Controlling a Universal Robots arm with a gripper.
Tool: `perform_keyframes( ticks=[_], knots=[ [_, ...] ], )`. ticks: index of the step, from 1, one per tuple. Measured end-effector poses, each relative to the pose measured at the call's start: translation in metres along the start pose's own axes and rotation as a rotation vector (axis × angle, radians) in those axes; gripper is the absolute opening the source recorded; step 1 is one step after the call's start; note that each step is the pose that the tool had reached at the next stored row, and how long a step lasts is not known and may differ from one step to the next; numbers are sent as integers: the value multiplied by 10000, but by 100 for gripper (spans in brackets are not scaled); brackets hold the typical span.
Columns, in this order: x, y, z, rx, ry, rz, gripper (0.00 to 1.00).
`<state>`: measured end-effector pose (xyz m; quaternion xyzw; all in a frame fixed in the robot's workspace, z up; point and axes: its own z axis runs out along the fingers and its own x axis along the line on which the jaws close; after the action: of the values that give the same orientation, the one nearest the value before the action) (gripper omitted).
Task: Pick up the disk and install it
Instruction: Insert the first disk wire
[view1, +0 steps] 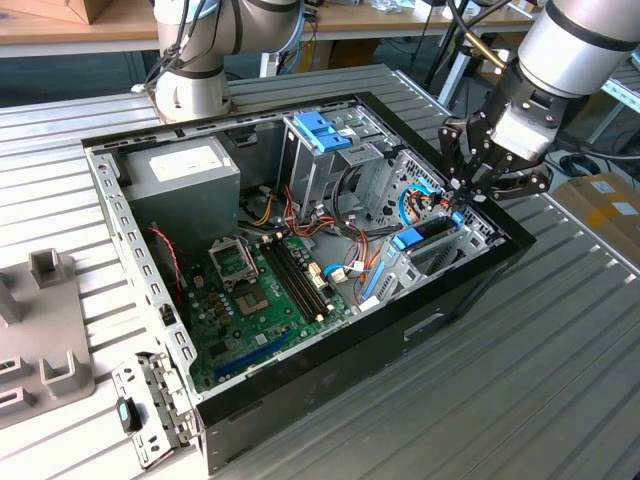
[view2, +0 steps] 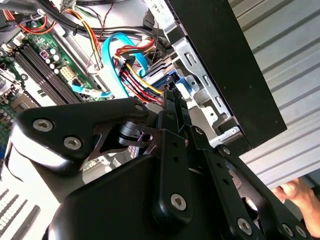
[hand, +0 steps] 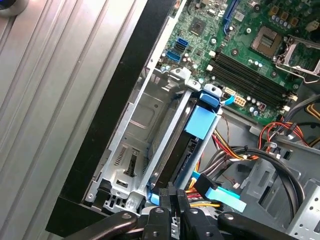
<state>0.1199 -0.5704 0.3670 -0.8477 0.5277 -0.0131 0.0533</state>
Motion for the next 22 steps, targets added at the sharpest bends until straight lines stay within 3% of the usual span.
perform_keyframes(
  ticks=[10, 22],
  knots=[
    [0, 0, 0, 21, 65, 621, 17],
    [-1, 2, 1, 35, 110, 1051, 17]
  ],
)
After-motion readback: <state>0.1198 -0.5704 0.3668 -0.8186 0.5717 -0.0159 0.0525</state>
